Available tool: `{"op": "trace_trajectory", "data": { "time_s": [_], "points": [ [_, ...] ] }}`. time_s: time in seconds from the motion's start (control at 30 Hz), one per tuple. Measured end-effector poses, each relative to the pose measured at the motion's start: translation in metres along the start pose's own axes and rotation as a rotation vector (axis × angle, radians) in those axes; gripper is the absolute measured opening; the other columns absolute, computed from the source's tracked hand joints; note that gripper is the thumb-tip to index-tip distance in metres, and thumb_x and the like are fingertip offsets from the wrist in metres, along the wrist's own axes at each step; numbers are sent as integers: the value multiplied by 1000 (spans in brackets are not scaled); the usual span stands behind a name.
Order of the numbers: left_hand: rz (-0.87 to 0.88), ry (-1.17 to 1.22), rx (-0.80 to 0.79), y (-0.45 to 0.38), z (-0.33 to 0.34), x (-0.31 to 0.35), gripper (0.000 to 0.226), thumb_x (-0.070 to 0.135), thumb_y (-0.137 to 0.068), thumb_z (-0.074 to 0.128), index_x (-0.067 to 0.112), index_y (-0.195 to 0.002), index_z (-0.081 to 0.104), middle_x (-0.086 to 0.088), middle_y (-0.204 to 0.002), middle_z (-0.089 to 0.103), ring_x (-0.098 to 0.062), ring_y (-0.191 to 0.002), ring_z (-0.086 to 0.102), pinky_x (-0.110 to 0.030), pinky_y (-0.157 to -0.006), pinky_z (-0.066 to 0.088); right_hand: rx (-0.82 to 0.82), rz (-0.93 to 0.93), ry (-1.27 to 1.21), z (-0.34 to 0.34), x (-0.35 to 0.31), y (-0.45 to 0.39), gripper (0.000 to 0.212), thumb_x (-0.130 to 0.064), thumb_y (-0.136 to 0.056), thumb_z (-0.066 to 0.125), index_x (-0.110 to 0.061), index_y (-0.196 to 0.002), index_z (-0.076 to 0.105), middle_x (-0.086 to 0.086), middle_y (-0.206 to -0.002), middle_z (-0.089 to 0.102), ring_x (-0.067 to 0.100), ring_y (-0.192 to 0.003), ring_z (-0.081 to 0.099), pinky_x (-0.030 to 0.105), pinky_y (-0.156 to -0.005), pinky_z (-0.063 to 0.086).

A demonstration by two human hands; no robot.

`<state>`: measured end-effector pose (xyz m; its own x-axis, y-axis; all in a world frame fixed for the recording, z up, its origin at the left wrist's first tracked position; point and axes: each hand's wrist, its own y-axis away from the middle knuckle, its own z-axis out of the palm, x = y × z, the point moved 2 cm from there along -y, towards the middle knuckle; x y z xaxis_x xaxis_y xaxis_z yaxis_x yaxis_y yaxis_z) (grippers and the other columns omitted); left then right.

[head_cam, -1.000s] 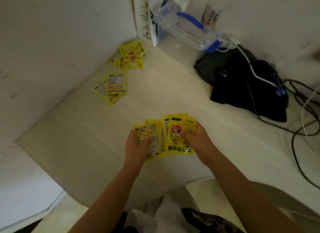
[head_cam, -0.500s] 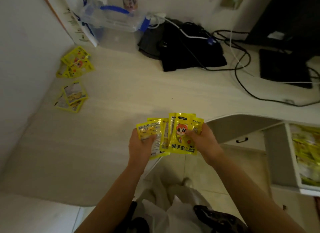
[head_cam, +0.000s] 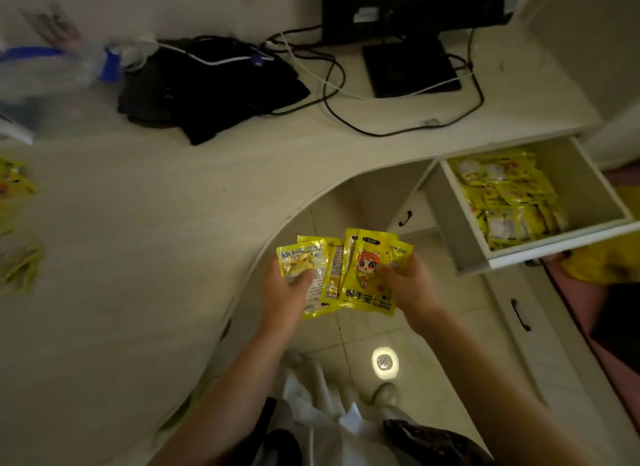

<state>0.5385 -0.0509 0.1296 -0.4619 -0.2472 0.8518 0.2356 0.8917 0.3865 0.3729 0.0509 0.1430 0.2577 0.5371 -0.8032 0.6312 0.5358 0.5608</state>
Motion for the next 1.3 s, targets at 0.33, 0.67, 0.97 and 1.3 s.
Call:
{"op": "trace_trajectory", "data": {
  "time_s": [0.33,0.67,0.97,1.3],
  "points": [
    [-2,-91,-168,91,155,3,28,19,-82,72,20,-105,56,1,-102,67,-17,-92,65,-30,-80,48,151,129,-186,-171,82,18,22,-8,-91,59,-19,-108,49,0,-95,64,21,-87,66,34,-70,55],
    [-30,-147,-258,129,275,25,28,19,-79,73,21,-102,56,-3,-104,68,-19,-90,67,-38,-83,55,276,216,-288,-286,121,6,18,-8,-92,57,-13,-106,48,9,-100,61,24,-83,64,36,-68,55],
    [-59,-178,-289,90,354,67,32,29,-78,73,22,-104,55,-1,-107,66,-21,-98,65,-47,-91,52,295,241,-308,-343,100,-68,24,-10,-92,59,-11,-114,49,4,-93,61,17,-74,64,31,-59,52],
    [-181,-144,-256,-5,426,68,97,67,-51,69,23,-133,41,-5,-136,55,-27,-119,58,-53,-95,49,206,242,-207,-385,44,-169,29,-12,-91,61,-11,-116,47,8,-104,63,20,-80,67,34,-64,56]
  ]
}}
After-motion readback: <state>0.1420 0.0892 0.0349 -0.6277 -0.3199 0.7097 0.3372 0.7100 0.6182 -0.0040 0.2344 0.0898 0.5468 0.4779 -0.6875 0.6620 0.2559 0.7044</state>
